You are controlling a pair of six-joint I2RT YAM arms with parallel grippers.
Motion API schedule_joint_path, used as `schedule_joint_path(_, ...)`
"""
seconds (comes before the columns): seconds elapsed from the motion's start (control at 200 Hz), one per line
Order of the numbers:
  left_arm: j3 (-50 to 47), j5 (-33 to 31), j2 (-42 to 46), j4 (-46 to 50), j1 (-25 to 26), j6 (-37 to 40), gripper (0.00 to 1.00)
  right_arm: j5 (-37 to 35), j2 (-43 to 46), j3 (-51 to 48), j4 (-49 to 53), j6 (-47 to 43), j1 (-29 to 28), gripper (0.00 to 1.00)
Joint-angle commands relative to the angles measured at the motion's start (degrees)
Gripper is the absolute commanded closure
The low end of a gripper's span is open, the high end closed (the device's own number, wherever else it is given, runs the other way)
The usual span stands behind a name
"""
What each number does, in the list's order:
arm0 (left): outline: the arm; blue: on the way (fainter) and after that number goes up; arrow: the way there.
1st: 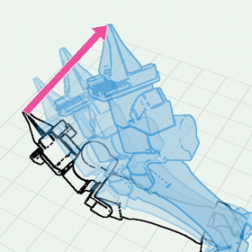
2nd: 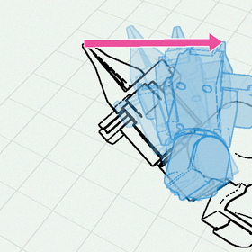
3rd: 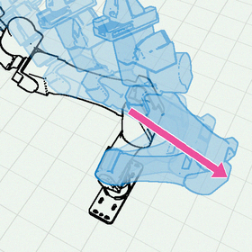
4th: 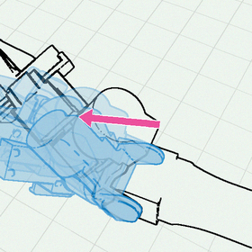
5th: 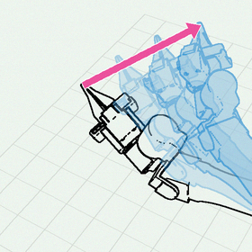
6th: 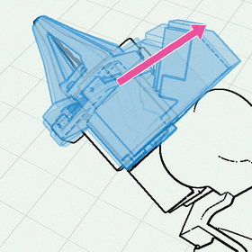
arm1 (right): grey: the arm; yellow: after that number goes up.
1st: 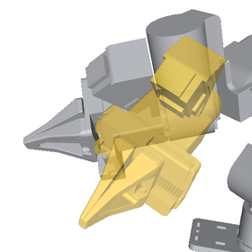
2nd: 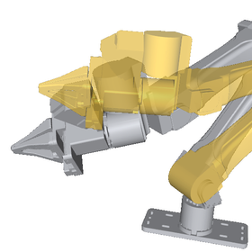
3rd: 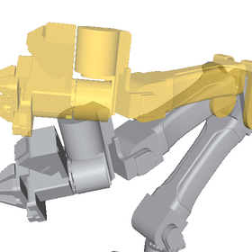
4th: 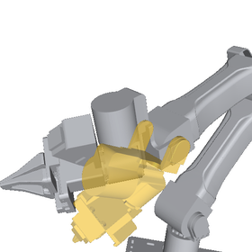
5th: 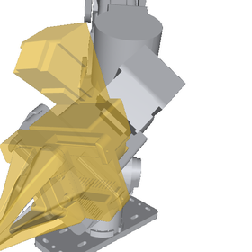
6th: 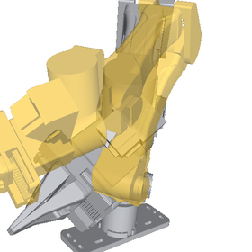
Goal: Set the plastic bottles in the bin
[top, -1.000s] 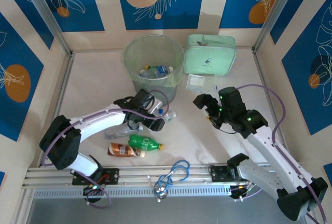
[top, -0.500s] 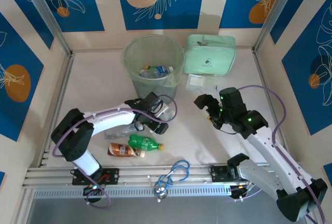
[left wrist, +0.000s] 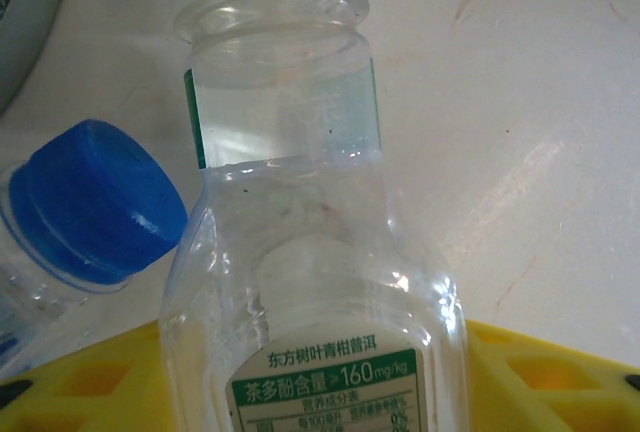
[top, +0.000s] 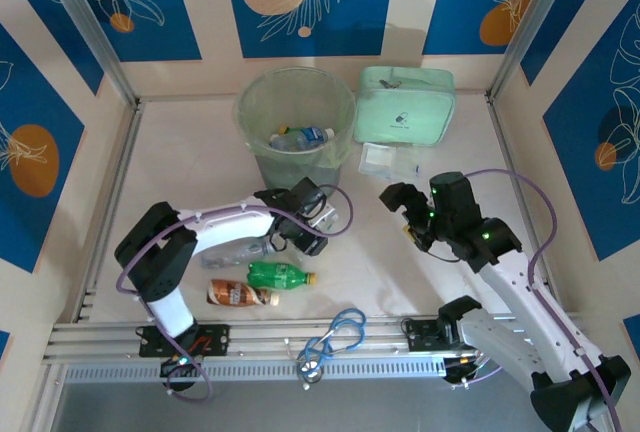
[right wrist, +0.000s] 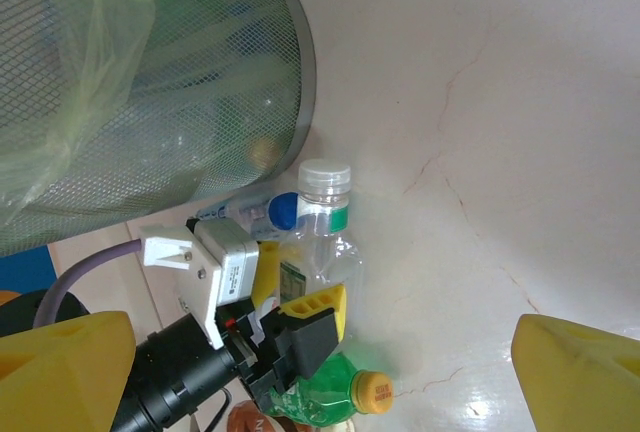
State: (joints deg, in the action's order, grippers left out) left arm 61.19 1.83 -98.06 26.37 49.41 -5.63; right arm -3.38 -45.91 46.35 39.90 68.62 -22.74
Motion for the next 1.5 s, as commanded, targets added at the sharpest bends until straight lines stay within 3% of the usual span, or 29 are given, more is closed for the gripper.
schedule_joint_path(0.0, 1.45, -0.5, 1.49, 1.94, 1.04, -0.35, 0.43, 1.34, 0.67, 0.0, 0.44, 0.08, 0.65, 0.03)
schedule_joint_path(0.21, 3.67, 5.16, 9.81, 1.21, 1.33, -5.22, 0.42, 1.98, -0.65, 4.51, 1.23, -4.17, 1.88, 0.03)
schedule_joint_path(0.435, 5.33, 19.95, 17.35, -4.34, 1.01, -10.38, 0.4, 9.0, -3.99, 10.78, -2.86, -10.69, 2.7, 0.09)
schedule_joint_path(0.53, 6.14, 23.67, 18.4, -5.89, 0.74, -12.44, 0.4, 11.93, -6.03, 14.31, -3.92, -13.88, 1.47, 0.09)
schedule_joint_path(0.695, 7.31, 28.2, 18.73, -7.38, 0.6, -14.39, 0.4, 9.61, -9.61, 19.59, -1.39, -17.59, -2.64, 0.09)
schedule_joint_path(1.115, 6.59, 31.27, 21.42, -11.42, -0.08, -17.08, 0.39, 3.37, -12.93, 20.91, 1.1, -17.47, -6.41, 0.17)
schedule_joint_path(1.306, 6.48, 31.93, 21.44, -13.36, -0.27, -17.93, 0.38, 3.17, -14.2, 20.46, -0.03, -17.01, -8.44, 0.31)
schedule_joint_path(1.496, 6.93, 32.62, 21.3, -13.45, -0.53, -17.75, 0.39, 3.45, -14.56, 19.51, -2.44, -16.15, -9.69, 0.38)
